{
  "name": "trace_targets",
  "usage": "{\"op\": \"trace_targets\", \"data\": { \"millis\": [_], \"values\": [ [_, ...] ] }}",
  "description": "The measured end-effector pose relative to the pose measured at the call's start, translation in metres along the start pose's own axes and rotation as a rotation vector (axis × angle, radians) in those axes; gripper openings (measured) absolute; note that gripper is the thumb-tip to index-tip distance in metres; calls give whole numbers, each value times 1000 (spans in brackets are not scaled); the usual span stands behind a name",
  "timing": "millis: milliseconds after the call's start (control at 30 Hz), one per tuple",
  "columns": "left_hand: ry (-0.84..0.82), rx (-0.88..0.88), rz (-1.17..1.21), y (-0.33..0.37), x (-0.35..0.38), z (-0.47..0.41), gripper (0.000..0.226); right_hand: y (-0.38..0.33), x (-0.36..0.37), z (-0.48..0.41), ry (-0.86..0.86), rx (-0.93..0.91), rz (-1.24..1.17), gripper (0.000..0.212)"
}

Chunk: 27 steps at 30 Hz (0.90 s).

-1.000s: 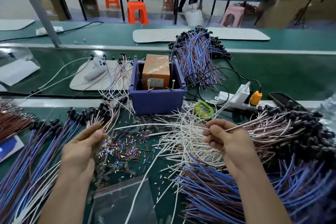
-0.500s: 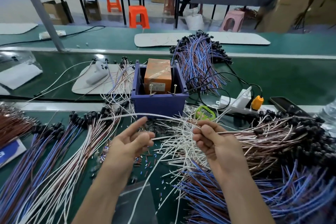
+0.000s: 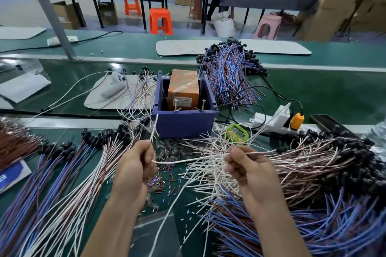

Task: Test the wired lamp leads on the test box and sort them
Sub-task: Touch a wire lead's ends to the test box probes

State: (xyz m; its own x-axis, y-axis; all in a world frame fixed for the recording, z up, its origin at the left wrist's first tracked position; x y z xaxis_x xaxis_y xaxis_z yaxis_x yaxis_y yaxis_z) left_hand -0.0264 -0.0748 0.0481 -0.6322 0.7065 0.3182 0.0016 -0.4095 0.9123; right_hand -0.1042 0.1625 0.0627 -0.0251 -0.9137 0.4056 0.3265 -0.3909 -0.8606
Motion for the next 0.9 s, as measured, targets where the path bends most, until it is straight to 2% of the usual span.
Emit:
{"op": "trace_targets", "data": {
  "millis": [67, 167, 300, 567, 900],
  "values": [
    [0, 43, -139, 1, 0, 0, 54, -1, 1, -3, 28, -1, -14, 7],
    [-8, 106, -300, 3, 1, -3, 54, -4, 0, -8, 85, -37, 11, 28],
    [47, 136, -331, 5, 4, -14, 54, -7, 5, -12, 134, -52, -25, 20],
    [83, 120, -399, 3, 19, -29, 54, -11, 11, -22, 275, -66, -106, 18],
    [6, 120, -429, -1, 30, -33, 53, -10, 9, -31, 307, -70, -143, 15]
  ]
}}
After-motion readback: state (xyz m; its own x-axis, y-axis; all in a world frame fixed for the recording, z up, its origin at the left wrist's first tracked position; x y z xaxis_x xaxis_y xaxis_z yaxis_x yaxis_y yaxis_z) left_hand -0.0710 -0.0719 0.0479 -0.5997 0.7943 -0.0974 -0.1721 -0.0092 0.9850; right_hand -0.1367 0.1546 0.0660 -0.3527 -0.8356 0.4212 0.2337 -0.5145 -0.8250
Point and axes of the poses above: each hand's wrist, its own z-axis away from the middle knuckle, its own x-axis out of the palm, y = z × x, the point moved 6 cm from there along -z, towards the middle knuckle, and after that the axes turned 4 degrees about y, right-handed, at the moved point
